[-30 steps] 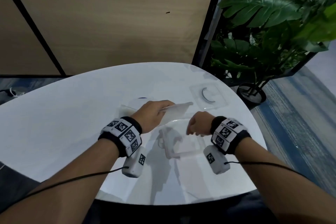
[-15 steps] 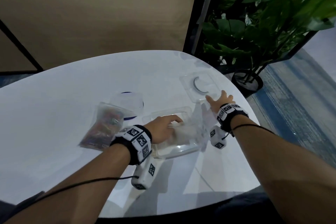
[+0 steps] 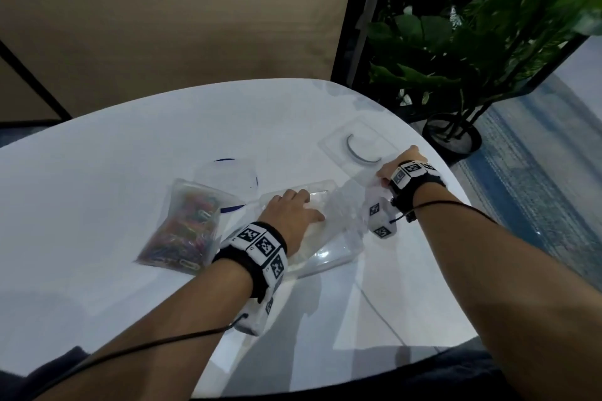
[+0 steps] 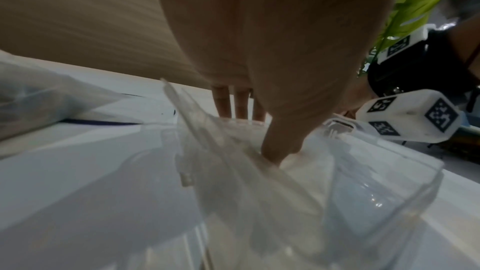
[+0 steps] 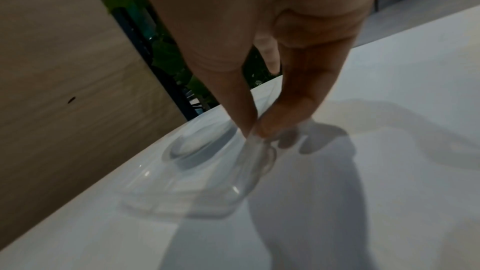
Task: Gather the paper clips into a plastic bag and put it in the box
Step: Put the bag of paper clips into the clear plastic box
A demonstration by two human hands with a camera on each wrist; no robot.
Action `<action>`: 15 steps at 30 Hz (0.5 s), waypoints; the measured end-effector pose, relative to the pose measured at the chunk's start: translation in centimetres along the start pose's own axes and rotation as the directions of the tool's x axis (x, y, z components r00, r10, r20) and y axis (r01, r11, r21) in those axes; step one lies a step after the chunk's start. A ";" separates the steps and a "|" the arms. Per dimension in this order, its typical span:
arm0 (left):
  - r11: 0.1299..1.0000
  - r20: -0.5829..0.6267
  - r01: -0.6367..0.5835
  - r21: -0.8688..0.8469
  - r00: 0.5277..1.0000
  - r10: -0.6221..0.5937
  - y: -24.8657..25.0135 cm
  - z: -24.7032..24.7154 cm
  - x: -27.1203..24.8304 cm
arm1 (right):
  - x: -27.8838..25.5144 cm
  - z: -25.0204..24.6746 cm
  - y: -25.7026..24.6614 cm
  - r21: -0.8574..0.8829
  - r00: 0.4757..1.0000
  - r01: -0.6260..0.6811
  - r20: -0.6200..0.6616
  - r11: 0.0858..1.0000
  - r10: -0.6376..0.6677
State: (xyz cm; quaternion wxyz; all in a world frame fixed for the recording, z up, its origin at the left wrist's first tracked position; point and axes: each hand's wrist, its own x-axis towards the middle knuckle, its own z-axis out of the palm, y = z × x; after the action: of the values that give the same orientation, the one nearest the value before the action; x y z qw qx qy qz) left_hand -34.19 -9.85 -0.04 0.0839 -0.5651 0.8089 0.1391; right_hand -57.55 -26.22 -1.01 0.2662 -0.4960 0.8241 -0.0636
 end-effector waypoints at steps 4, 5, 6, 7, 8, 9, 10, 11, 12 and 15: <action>1.000 0.065 -0.011 -0.027 0.998 0.013 -0.6 -0.7 -0.6 | -0.5 -0.9 1.0 -0.174 0.978 0.159 0.164 0.972 -0.130; 0.997 0.035 -0.001 -0.073 0.999 0.003 -0.9 -1.3 -0.8 | -0.8 -1.5 0.7 -0.126 0.964 0.185 0.217 0.975 -0.154; 0.989 0.010 0.017 -0.147 1.000 -0.015 -1.3 -2.2 -1.1 | -1.0 -2.1 0.3 0.014 0.949 0.179 0.260 0.984 -0.176; 0.971 -0.010 0.040 -0.237 0.999 -0.044 -1.9 -3.4 -1.5 | -1.0 -2.9 -0.1 0.205 0.940 0.140 0.279 0.969 -0.195; 0.939 -0.028 0.072 -0.335 0.996 -0.086 -2.6 -4.5 -1.9 | -1.0 -3.8 -0.7 0.377 0.952 0.077 0.247 0.923 -0.180; 0.891 -0.047 0.110 -0.441 0.988 -0.146 -3.5 -5.6 -2.4 | -1.2 -4.7 -1.5 0.462 0.958 0.060 0.222 0.885 -0.181; 0.822 -0.062 0.147 -0.550 0.974 -0.216 -4.5 -6.4 -2.9 | -1.7 -5.7 -2.3 0.475 0.962 0.095 0.183 0.875 -0.204; 0.738 -0.072 0.172 -0.653 0.955 -0.286 -5.4 -7.2 -3.7 | -2.5 -6.6 -2.9 0.450 0.963 0.167 0.116 0.877 -0.243; 0.651 -0.067 0.188 -0.735 0.936 -0.346 -6.2 -7.6 -4.3 | -3.5 -7.4 -3.4 0.383 0.961 0.251 0.015 0.889 -0.278; 0.400 -0.004 0.211 -0.892 0.880 -0.474 -6.6 -8.7 -6.6 | -8.8 -8.6 -4.3 0.480 0.891 0.435 -0.107 0.761 -0.442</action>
State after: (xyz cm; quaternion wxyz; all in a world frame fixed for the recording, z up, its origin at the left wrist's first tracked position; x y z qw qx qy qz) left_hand -25.51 -8.86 9.27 -0.2932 -0.6953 0.4919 0.4342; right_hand -55.26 -22.29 11.19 0.3664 -0.5908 0.6395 -0.3282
